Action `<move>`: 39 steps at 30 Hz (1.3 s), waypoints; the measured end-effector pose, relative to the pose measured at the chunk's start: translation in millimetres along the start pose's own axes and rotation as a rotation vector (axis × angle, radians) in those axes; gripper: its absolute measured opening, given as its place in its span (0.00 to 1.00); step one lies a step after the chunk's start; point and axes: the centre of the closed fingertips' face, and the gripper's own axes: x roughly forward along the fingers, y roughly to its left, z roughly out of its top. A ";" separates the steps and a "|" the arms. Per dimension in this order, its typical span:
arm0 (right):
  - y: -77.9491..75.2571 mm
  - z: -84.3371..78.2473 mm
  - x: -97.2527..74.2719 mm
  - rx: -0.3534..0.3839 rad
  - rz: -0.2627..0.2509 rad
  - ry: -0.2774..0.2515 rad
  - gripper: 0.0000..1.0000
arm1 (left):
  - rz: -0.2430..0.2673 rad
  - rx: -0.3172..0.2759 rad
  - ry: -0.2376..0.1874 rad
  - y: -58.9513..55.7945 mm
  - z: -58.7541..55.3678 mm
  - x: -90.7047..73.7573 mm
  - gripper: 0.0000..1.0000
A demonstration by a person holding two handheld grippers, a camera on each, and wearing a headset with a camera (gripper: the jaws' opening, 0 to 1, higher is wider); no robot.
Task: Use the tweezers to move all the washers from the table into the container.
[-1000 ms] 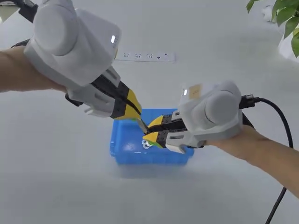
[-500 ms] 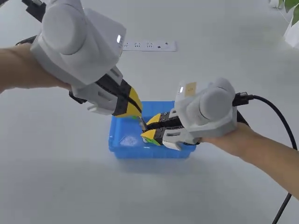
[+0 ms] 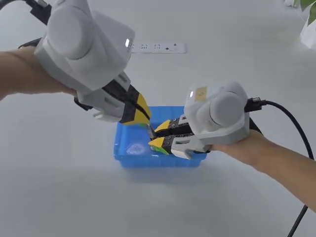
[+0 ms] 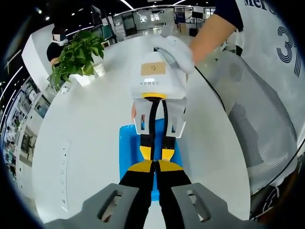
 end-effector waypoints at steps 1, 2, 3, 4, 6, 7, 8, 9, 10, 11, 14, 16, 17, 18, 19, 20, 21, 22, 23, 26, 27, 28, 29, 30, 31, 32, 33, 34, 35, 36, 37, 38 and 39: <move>0.3 0.2 -0.3 0.001 0.000 0.000 0.12 | 0.000 0.001 -0.001 -0.6 0.6 -0.4 0.05; 0.9 0.5 -0.7 0.001 0.001 0.000 0.12 | 0.002 0.002 0.000 -0.8 1.1 -0.8 0.05; 1.0 0.4 -0.9 -0.001 0.000 0.002 0.12 | 0.004 0.004 0.000 -1.0 1.7 -1.4 0.05; 1.0 0.0 -1.3 -0.006 -0.003 0.006 0.13 | 0.010 0.010 0.000 -1.0 2.9 -2.8 0.05; 1.8 1.3 -3.1 -0.008 -0.007 0.005 0.13 | 0.015 0.011 -0.004 -1.1 5.1 -6.4 0.05; 2.2 2.0 -3.7 -0.008 -0.007 0.004 0.13 | 0.019 0.013 -0.004 -0.9 5.7 -7.9 0.05; 2.0 4.0 -5.3 -0.015 -0.013 0.001 0.13 | 0.023 0.014 -0.004 -0.9 6.5 -10.4 0.05; 1.8 5.9 -6.7 -0.022 -0.018 -0.001 0.13 | 0.027 0.016 -0.006 -0.8 7.5 -12.3 0.05; 1.8 7.8 -8.3 -0.023 -0.020 -0.003 0.12 | 0.033 0.017 -0.008 -1.0 9.3 -15.1 0.05; 0.9 10.8 -10.6 -0.028 -0.027 -0.005 0.11 | 0.037 0.019 -0.011 -1.4 11.0 -17.1 0.05; -1.0 18.9 -18.7 -0.046 -0.044 -0.014 0.10 | 0.062 0.029 -0.026 -0.9 18.0 -25.6 0.05; -1.9 24.6 -24.8 -0.057 -0.059 -0.026 0.10 | 0.078 0.031 -0.037 -1.3 22.3 -32.1 0.05; -1.6 26.6 -27.4 -0.059 -0.064 -0.029 0.10 | 0.084 0.035 -0.037 -2.1 23.8 -34.6 0.05; -0.5 29.6 -31.1 -0.058 -0.068 -0.034 0.10 | 0.090 0.039 -0.036 -3.9 25.9 -38.2 0.05; 0.6 31.6 -33.3 -0.061 -0.072 -0.037 0.09 | 0.096 0.045 -0.035 -5.0 27.4 -40.6 0.05; 1.9 35.1 -37.1 -0.069 -0.082 -0.042 0.09 | 0.105 0.055 -0.034 -7.3 30.1 -44.6 0.05; 2.5 36.4 -38.2 -0.071 -0.084 -0.043 0.09 | 0.107 0.059 -0.035 -7.9 31.0 -45.8 0.05; 5.1 40.4 -42.8 -0.079 -0.090 -0.046 0.09 | 0.113 0.073 -0.038 -11.4 34.6 -50.3 0.05; 8.1 43.6 -47.0 -0.084 -0.091 -0.050 0.08 | 0.115 0.076 -0.042 -13.5 36.8 -53.1 0.05; 14.6 50.7 -58.2 -0.100 -0.108 -0.062 0.08 | 0.134 0.081 -0.062 -21.8 45.0 -63.3 0.05; 16.7 51.6 -60.7 -0.100 -0.110 -0.062 0.08 | 0.136 0.083 -0.062 -24.6 46.2 -64.5 0.05; 20.2 52.6 -64.7 -0.109 -0.117 -0.061 0.08 | 0.141 0.088 -0.060 -27.4 47.2 -65.4 0.05; 23.3 52.9 -67.0 -0.111 -0.117 -0.061 0.08 | 0.145 0.093 -0.057 -32.2 47.9 -66.5 0.05; 28.4 52.8 -70.0 -0.115 -0.115 -0.058 0.08 | 0.145 0.092 -0.058 -34.9 47.4 -67.1 0.05; 32.3 51.8 -71.6 -0.118 -0.116 -0.054 0.07 | 0.146 0.088 -0.070 -39.6 48.3 -67.6 0.05; 35.8 50.8 -73.4 -0.121 -0.117 -0.050 0.07 | 0.146 0.079 -0.086 -42.5 49.2 -67.1 0.05; 41.2 48.3 -75.7 -0.130 -0.119 -0.041 0.07 | 0.142 0.067 -0.097 -47.0 48.5 -65.7 0.05; 44.8 46.6 -77.0 -0.133 -0.118 -0.036 0.07 | 0.141 0.059 -0.101 -49.5 46.8 -64.8 0.05; 49.6 44.1 -78.9 -0.131 -0.114 -0.027 0.07 | 0.138 0.055 -0.108 -54.5 46.3 -63.1 0.05; 52.8 42.1 -79.9 -0.132 -0.111 -0.019 0.07 | 0.133 0.046 -0.117 -57.9 45.8 -61.6 0.05; 56.0 40.3 -80.6 -0.135 -0.108 -0.013 0.07 | 0.133 0.047 -0.119 -60.9 45.1 -60.3 0.05; 60.8 37.6 -81.7 -0.137 -0.104 -0.002 0.07 | 0.132 0.046 -0.122 -66.0 43.1 -58.2 0.05; 64.1 35.6 -82.4 -0.143 -0.100 0.007 0.07 | 0.134 0.045 -0.128 -69.1 42.7 -56.9 0.05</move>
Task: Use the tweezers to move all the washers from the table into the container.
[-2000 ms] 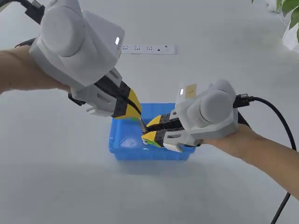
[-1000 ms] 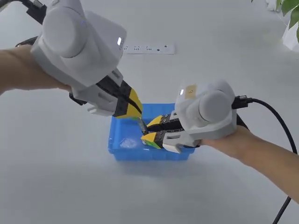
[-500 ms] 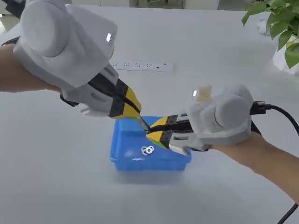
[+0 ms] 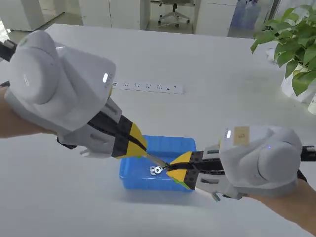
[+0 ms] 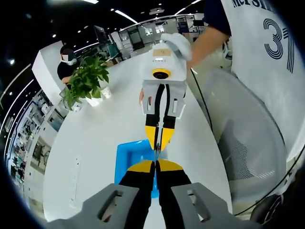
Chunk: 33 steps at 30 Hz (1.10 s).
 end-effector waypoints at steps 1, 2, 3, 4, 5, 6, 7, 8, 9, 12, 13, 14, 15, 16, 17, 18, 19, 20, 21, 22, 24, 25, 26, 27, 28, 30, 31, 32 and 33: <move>4.6 -3.0 -1.8 -0.012 0.007 0.016 0.07 | 0.001 -0.008 -0.016 -4.9 -0.2 1.9 0.05; 8.4 -5.6 -3.1 -0.017 0.015 0.026 0.07 | 0.000 -0.011 -0.019 -9.0 -0.7 3.8 0.05; 11.7 -8.2 -4.1 -0.020 0.023 0.036 0.07 | -0.001 -0.010 -0.018 -14.1 -3.2 7.0 0.05; 14.7 -10.8 -4.6 -0.026 0.029 0.043 0.07 | -0.004 -0.015 -0.014 -17.4 -5.5 9.4 0.05; 19.4 -14.7 -5.1 -0.031 0.041 0.057 0.06 | -0.012 -0.023 -0.007 -21.7 -8.7 12.1 0.05; 22.5 -17.3 -5.1 -0.031 0.048 0.064 0.07 | -0.020 -0.010 0.024 -28.1 -15.5 15.5 0.05; 26.2 -18.9 -4.7 -0.030 0.057 0.070 0.07 | -0.025 -0.008 0.048 -30.8 -20.3 16.9 0.05; 28.9 -20.5 -4.4 -0.036 0.062 0.078 0.07 | -0.026 -0.014 0.050 -32.8 -21.9 19.0 0.05; 32.4 -23.8 -3.6 -0.042 0.069 0.096 0.06 | -0.029 -0.021 0.048 -35.6 -24.8 21.3 0.04; 31.8 -26.7 -2.1 -0.001 0.063 0.093 0.06 | -0.049 -0.036 0.068 -46.4 -34.5 28.1 0.04; 31.3 -27.9 -0.8 0.005 0.061 0.096 0.06 | -0.053 -0.048 0.065 -47.6 -36.1 30.3 0.04; 32.6 -31.0 1.3 -0.001 0.066 0.107 0.06 | -0.062 -0.067 0.054 -50.1 -37.6 33.7 0.04; 32.8 -36.2 2.1 -0.003 0.068 0.126 0.06 | -0.057 -0.069 0.050 -49.0 -39.3 35.9 0.04; 31.3 -37.7 4.8 -0.002 0.069 0.118 0.06 | -0.058 -0.082 0.054 -48.5 -43.0 38.8 0.04; 30.0 -39.5 6.4 0.005 0.071 0.117 0.06 | -0.061 -0.089 0.057 -48.0 -46.2 40.6 0.04; 29.4 -41.0 7.4 0.010 0.072 0.118 0.06 | -0.060 -0.095 0.058 -47.7 -49.1 42.2 0.04; 28.3 -48.7 10.7 0.020 0.079 0.141 0.06 | -0.065 -0.110 0.064 -47.5 -53.3 43.9 0.04; 27.8 -52.7 12.2 0.008 0.082 0.153 0.06 | -0.067 -0.108 0.068 -47.7 -55.1 44.6 0.04; 26.3 -60.0 15.4 0.009 0.088 0.172 0.06 | -0.064 -0.115 0.070 -45.5 -57.3 45.4 0.04; 27.1 -63.0 16.4 0.016 0.093 0.179 0.06 | -0.063 -0.127 0.065 -44.6 -58.1 45.9 0.04; 25.5 -67.5 20.1 0.019 0.100 0.180 0.06 | -0.048 -0.147 0.058 -39.8 -61.0 48.4 0.04; 23.1 -70.8 23.8 0.021 0.105 0.183 0.06 | -0.030 -0.158 0.064 -34.9 -64.7 50.3 0.04; 24.2 -71.7 23.5 0.014 0.109 0.190 0.06 | -0.029 -0.163 0.064 -33.9 -66.5 52.2 0.04; 23.2 -72.9 25.2 0.009 0.115 0.191 0.06 | -0.027 -0.167 0.068 -32.1 -69.4 55.5 0.04; 23.9 -73.2 25.8 0.007 0.124 0.187 0.06 | -0.027 -0.169 0.070 -32.1 -70.4 56.9 0.04; 23.5 -77.6 28.7 0.000 0.138 0.198 0.06 | -0.035 -0.175 0.083 -32.4 -76.1 63.0 0.04; 22.4 -81.9 31.5 -0.016 0.151 0.210 0.06 | -0.040 -0.181 0.088 -33.2 -79.1 66.7 0.04; 23.5 -84.6 31.4 -0.022 0.159 0.220 0.06 | -0.039 -0.182 0.090 -33.3 -80.7 69.0 0.04; 21.8 -87.8 34.2 -0.028 0.167 0.228 0.06 | -0.036 -0.190 0.093 -32.6 -82.4 71.2 0.04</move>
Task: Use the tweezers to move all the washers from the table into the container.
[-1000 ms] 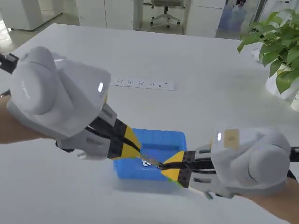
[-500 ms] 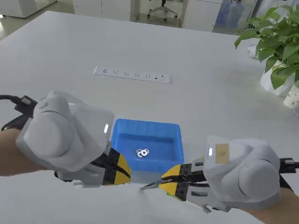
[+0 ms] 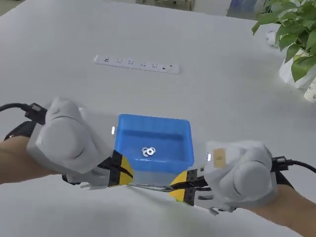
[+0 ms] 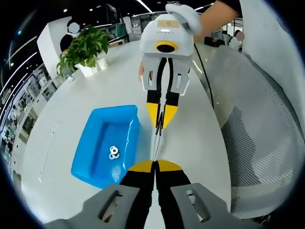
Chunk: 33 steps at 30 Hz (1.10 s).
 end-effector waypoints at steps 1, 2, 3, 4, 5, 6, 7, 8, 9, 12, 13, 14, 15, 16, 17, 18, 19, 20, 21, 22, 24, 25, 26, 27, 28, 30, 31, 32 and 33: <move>0.9 -1.4 0.0 -0.005 0.007 0.000 0.06 | 0.000 -0.009 0.006 0.1 -2.3 2.6 0.04; -1.6 -4.4 2.7 -0.013 0.011 0.017 0.06 | 0.007 -0.005 0.009 1.6 -4.1 4.2 0.04; -1.1 -5.4 1.9 -0.028 0.012 0.023 0.06 | 0.010 -0.023 0.012 3.0 -6.1 5.8 0.04; -2.1 -5.6 3.2 -0.036 0.014 0.026 0.06 | -0.001 -0.037 0.008 1.2 -6.3 6.8 0.04; -1.6 -6.2 3.1 -0.036 0.017 0.027 0.06 | 0.003 -0.030 0.007 1.2 -6.8 7.4 0.04; -2.2 -7.2 5.1 -0.037 0.023 0.028 0.06 | 0.007 -0.035 0.007 1.7 -7.5 8.4 0.04; -1.7 -10.6 6.9 -0.045 0.029 0.039 0.06 | 0.001 -0.049 0.003 0.6 -7.9 8.9 0.04; -2.5 -13.2 8.8 -0.056 0.031 0.053 0.06 | 0.003 -0.049 0.002 0.4 -8.3 9.5 0.04; -1.9 -17.9 10.0 -0.078 0.036 0.076 0.06 | 0.007 -0.054 0.002 0.5 -9.1 10.2 0.04; -0.8 -21.0 12.8 -0.105 0.047 0.094 0.07 | 0.005 -0.062 0.002 -1.6 -9.9 10.4 0.04; -0.4 -22.5 12.7 -0.115 0.049 0.099 0.07 | 0.004 -0.065 0.003 -2.1 -10.0 10.1 0.04; -1.4 -20.3 12.0 -0.120 0.046 0.089 0.08 | 0.001 -0.071 0.003 -3.7 -10.5 9.6 0.04; -2.5 -20.1 11.6 -0.117 0.045 0.094 0.09 | 0.006 -0.070 0.003 -4.0 -10.8 9.0 0.04; -3.0 -20.5 11.2 -0.117 0.042 0.102 0.10 | 0.011 -0.078 0.000 -4.0 -11.5 8.2 0.04; -3.0 -21.0 10.8 -0.124 0.039 0.103 0.11 | 0.010 -0.082 -0.001 -4.5 -11.6 8.0 0.04; -3.4 -20.5 11.1 -0.123 0.037 0.104 0.11 | 0.011 -0.083 -0.001 -5.6 -12.3 7.2 0.04; -3.2 -22.3 9.7 -0.115 0.031 0.115 0.11 | 0.016 -0.081 0.001 -5.5 -12.9 6.7 0.04; -3.4 -23.3 8.8 -0.123 0.021 0.125 0.13 | 0.020 -0.090 0.006 -5.8 -14.1 5.7 0.05; -4.1 -24.6 5.7 -0.147 0.003 0.134 0.15 | 0.022 -0.093 0.008 -6.3 -14.7 4.6 0.05; -1.4 -25.2 3.0 -0.131 0.004 0.134 0.16 | 0.030 -0.093 0.007 -6.7 -14.9 2.5 0.05; 2.9 -25.6 -2.9 -0.088 -0.007 0.114 0.16 | 0.041 -0.102 0.008 -7.2 -15.9 -0.8 0.05; 3.6 -26.1 -4.3 -0.081 -0.010 0.113 0.16 | 0.043 -0.103 0.008 -7.3 -16.2 -1.4 0.05; 4.3 -27.0 -8.5 -0.065 -0.025 0.110 0.16 | 0.048 -0.111 0.013 -8.4 -17.3 -3.5 0.05; 4.4 -28.3 -13.2 -0.046 -0.044 0.106 0.16 | 0.051 -0.113 0.017 -10.0 -18.6 -5.6 0.05; 4.0 -28.4 -18.0 -0.011 -0.066 0.095 0.16 | 0.057 -0.114 0.019 -10.7 -19.0 -6.7 0.05; 4.2 -24.6 -25.2 0.042 -0.092 0.060 0.16 | 0.067 -0.122 0.027 -13.6 -20.4 -11.1 0.05; 3.7 -22.2 -29.3 0.066 -0.110 0.040 0.16 | 0.073 -0.124 0.023 -16.2 -20.0 -14.4 0.05; 3.4 -19.4 -35.3 0.098 -0.134 0.017 0.16 | 0.072 -0.133 0.018 -18.5 -19.1 -16.6 0.05; 3.8 -17.2 -39.0 0.125 -0.148 -0.003 0.17 | 0.072 -0.146 0.007 -22.1 -16.9 -20.0 0.05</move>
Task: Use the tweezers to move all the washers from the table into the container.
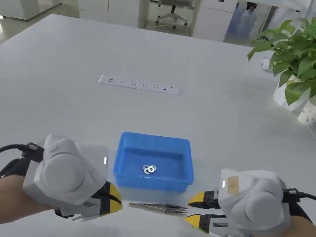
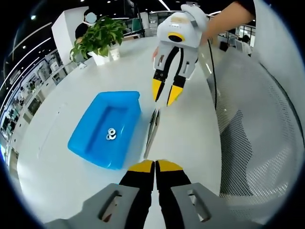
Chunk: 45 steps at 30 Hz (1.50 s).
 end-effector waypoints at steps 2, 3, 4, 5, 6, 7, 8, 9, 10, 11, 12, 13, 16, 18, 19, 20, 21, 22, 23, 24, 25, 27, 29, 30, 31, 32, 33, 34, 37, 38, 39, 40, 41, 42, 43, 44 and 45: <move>1.7 3.6 -9.6 0.043 -0.025 -0.032 0.17 | 0.010 -0.011 -0.016 -3.5 2.4 -5.1 0.07; 2.9 4.2 -13.4 0.041 -0.034 -0.039 0.17 | 0.007 -0.043 -0.032 -7.9 4.0 -8.0 0.09; 5.3 4.6 -18.5 0.049 -0.047 -0.046 0.17 | 0.011 -0.051 -0.044 -9.7 5.2 -10.5 0.09; 6.8 5.6 -21.5 0.060 -0.057 -0.056 0.17 | 0.022 -0.052 -0.054 -11.8 5.9 -14.1 0.09; 10.0 6.8 -25.9 0.077 -0.066 -0.072 0.17 | 0.026 -0.060 -0.057 -14.4 5.6 -16.5 0.10; 11.9 7.1 -28.8 0.089 -0.073 -0.080 0.17 | 0.029 -0.067 -0.058 -16.7 5.1 -18.6 0.11; 14.3 7.2 -32.6 0.105 -0.083 -0.091 0.17 | 0.042 -0.070 -0.058 -19.4 4.1 -22.4 0.12; 16.3 7.1 -35.6 0.116 -0.089 -0.096 0.18 | 0.051 -0.076 -0.059 -21.0 3.8 -25.3 0.14; 18.7 7.8 -39.6 0.127 -0.101 -0.111 0.18 | 0.062 -0.094 -0.072 -23.6 5.2 -30.6 0.16; 20.4 8.0 -42.5 0.134 -0.106 -0.119 0.18 | 0.074 -0.102 -0.088 -24.8 7.3 -34.5 0.17; 22.1 8.1 -45.3 0.147 -0.110 -0.129 0.18 | 0.085 -0.110 -0.108 -26.3 9.7 -38.8 0.19; 25.2 8.6 -49.2 0.170 -0.107 -0.143 0.19 | 0.086 -0.131 -0.132 -29.9 12.2 -44.6 0.20; 30.0 11.6 -59.5 0.214 -0.112 -0.190 0.23 | 0.094 -0.153 -0.160 -38.9 13.7 -57.8 0.23; 35.4 15.9 -66.4 0.265 -0.095 -0.234 0.25 | 0.083 -0.169 -0.172 -47.8 13.3 -64.7 0.27; 36.3 17.2 -69.3 0.277 -0.096 -0.249 0.27 | 0.081 -0.175 -0.174 -51.4 12.6 -67.2 0.28; 38.7 19.1 -73.1 0.284 -0.090 -0.267 0.29 | 0.082 -0.181 -0.178 -56.1 11.9 -70.8 0.28; 40.8 19.6 -75.0 0.287 -0.086 -0.271 0.31 | 0.081 -0.187 -0.181 -59.0 11.6 -72.8 0.29; 43.4 20.3 -77.6 0.287 -0.088 -0.276 0.32 | 0.075 -0.207 -0.185 -63.9 11.5 -75.8 0.31; 44.9 20.7 -78.9 0.289 -0.090 -0.281 0.33 | 0.078 -0.218 -0.192 -66.1 12.2 -78.0 0.32; 46.4 20.6 -80.1 0.289 -0.089 -0.282 0.35 | 0.088 -0.226 -0.203 -67.3 13.4 -80.3 0.32; 48.2 20.7 -81.1 0.292 -0.087 -0.283 0.37 | 0.092 -0.231 -0.216 -70.0 14.9 -83.6 0.32; 53.3 20.1 -84.4 0.287 -0.083 -0.283 0.39 | 0.100 -0.242 -0.234 -72.7 16.3 -88.8 0.33; 55.9 20.0 -88.0 0.286 -0.084 -0.299 0.42 | 0.109 -0.255 -0.245 -72.9 16.7 -91.8 0.38; 57.4 19.3 -89.0 0.290 -0.079 -0.299 0.42 | 0.119 -0.256 -0.255 -72.6 17.5 -94.1 0.42; 59.2 18.0 -90.4 0.291 -0.076 -0.301 0.43 | 0.125 -0.254 -0.267 -72.2 18.8 -95.7 0.44; 59.9 17.3 -91.6 0.289 -0.075 -0.302 0.44 | 0.124 -0.268 -0.278 -72.5 19.8 -97.6 0.45; 60.6 16.5 -92.4 0.289 -0.072 -0.300 0.45 | 0.113 -0.278 -0.280 -74.3 20.1 -98.3 0.45; 60.9 16.0 -93.2 0.289 -0.072 -0.299 0.46 | 0.111 -0.273 -0.279 -75.3 20.2 -99.0 0.45; 59.8 15.8 -97.5 0.285 -0.082 -0.302 0.47 | 0.118 -0.257 -0.284 -75.8 22.6 -100.1 0.45; 59.6 16.1 -98.5 0.284 -0.085 -0.304 0.47 | 0.121 -0.262 -0.280 -74.9 22.7 -99.8 0.46; 60.3 17.0 -99.6 0.280 -0.088 -0.305 0.47 | 0.127 -0.259 -0.277 -74.1 22.6 -99.6 0.46; 60.8 18.0 -100.2 0.278 -0.089 -0.307 0.47 | 0.136 -0.251 -0.270 -72.5 22.7 -99.4 0.46; 61.4 19.5 -100.9 0.277 -0.090 -0.311 0.47 | 0.140 -0.251 -0.269 -71.7 23.2 -99.4 0.46; 61.8 20.6 -101.2 0.276 -0.091 -0.316 0.47 | 0.145 -0.249 -0.271 -70.5 24.5 -100.0 0.46; 62.0 21.6 -101.3 0.277 -0.092 -0.320 0.47 | 0.148 -0.244 -0.273 -70.2 25.9 -100.6 0.46; 62.2 21.9 -101.1 0.277 -0.095 -0.321 0.47 | 0.149 -0.239 -0.275 -70.1 27.4 -101.4 0.46; 62.2 21.6 -100.9 0.276 -0.095 -0.320 0.47 | 0.150 -0.236 -0.279 -69.7 29.4 -102.7 0.46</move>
